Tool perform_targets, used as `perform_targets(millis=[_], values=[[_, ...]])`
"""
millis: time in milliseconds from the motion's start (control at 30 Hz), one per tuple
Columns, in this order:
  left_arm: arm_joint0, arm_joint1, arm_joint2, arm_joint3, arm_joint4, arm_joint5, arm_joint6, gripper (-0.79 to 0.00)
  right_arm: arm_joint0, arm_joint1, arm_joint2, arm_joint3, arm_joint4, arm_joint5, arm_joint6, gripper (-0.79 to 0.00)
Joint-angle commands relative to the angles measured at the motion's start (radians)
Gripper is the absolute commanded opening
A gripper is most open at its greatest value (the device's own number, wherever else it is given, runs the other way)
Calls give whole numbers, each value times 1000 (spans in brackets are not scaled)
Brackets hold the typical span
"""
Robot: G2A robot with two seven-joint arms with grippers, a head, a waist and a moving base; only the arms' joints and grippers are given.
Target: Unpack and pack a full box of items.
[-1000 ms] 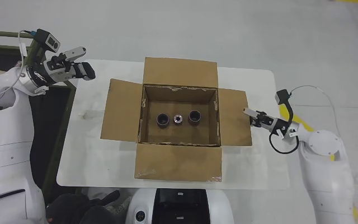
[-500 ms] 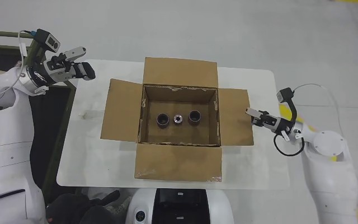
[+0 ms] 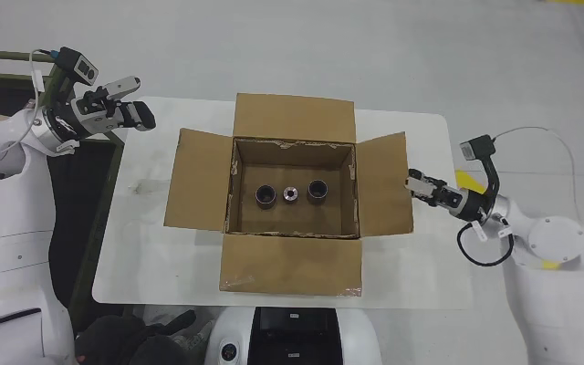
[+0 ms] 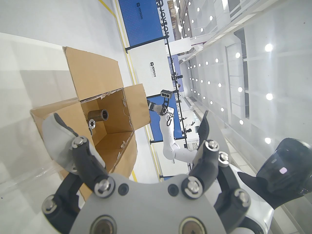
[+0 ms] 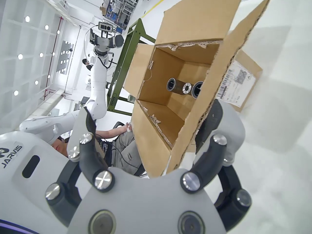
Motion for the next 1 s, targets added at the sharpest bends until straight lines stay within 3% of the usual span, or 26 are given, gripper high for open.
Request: perform_targets(millis=[0, 433, 967], values=[[0, 0, 0, 0, 0, 0, 0, 0, 5, 2, -11, -27, -17, 10, -1, 0], [0, 0, 0, 0, 0, 0, 0, 0, 94, 5, -168, -129, -118, 73, -12, 0], [0, 0, 0, 0, 0, 0, 0, 0, 248, -11, -435, -84, -318, 179, -50, 0]])
